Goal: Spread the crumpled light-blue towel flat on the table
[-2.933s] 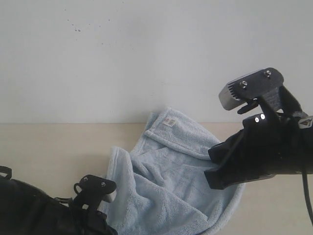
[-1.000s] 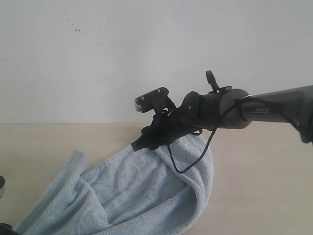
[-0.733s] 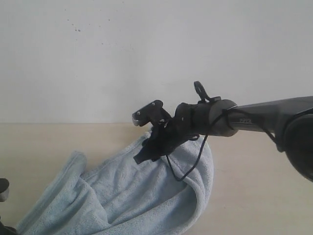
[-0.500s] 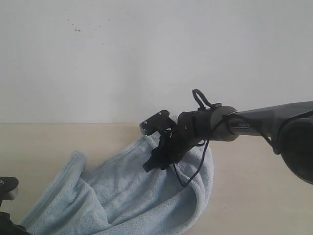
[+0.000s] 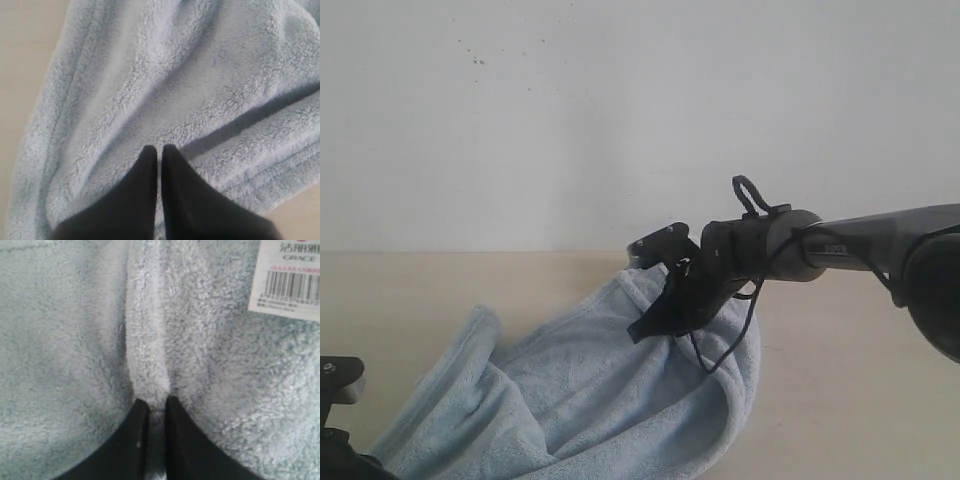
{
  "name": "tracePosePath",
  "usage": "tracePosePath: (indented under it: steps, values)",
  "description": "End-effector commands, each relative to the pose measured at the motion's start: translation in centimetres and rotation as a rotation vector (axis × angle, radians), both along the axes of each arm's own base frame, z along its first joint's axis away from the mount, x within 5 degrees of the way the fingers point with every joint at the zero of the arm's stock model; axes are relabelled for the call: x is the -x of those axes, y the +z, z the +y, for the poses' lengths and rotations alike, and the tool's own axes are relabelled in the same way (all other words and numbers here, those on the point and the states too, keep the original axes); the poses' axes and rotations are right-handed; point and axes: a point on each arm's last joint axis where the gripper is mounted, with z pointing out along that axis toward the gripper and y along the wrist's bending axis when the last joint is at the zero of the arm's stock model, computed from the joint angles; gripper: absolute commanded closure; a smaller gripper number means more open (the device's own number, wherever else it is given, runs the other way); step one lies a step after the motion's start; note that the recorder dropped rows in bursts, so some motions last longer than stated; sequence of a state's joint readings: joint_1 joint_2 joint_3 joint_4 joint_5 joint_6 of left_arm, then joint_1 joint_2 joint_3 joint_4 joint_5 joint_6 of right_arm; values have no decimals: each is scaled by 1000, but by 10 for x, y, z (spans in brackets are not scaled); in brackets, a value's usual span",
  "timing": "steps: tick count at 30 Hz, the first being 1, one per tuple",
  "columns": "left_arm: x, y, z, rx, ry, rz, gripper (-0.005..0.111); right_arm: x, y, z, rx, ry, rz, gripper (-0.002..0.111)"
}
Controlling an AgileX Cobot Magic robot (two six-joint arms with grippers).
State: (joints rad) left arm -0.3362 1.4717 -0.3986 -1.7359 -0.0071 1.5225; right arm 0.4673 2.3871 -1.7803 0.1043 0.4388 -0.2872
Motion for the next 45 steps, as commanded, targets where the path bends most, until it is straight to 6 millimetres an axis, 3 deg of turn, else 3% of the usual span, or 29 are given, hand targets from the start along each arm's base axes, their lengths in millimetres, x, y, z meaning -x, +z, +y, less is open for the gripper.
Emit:
tracePosePath:
  steps: [1,5,8,18,21,25,27,32,38,45]
  values:
    - [-3,3,-3,22,-23,-11,103,1,12,-2,-55,-35,21,98]
    - [-3,3,-4,22,-48,-13,103,7,37,-1,-56,36,20,98]
    - [-3,3,-4,22,-48,-13,103,13,41,-2,-28,71,72,108]
    - [-3,3,-6,36,-58,-11,103,12,45,-17,-25,48,124,108]
    - [-2,3,-6,40,-60,-10,103,13,45,-14,-37,102,122,94]
    - [-2,3,-6,40,-60,-10,103,11,50,-7,-100,142,73,53]
    - [-2,3,-8,57,-72,-7,103,7,52,-7,-110,122,21,56]
    - [-3,5,-11,75,-95,-13,103,-2,54,-5,-139,85,-71,75]
    - [-3,5,-11,76,-96,-13,103,-2,37,1,-127,100,-66,57]
    - [-3,5,-11,77,-97,-13,103,1,20,34,-113,179,-100,57]
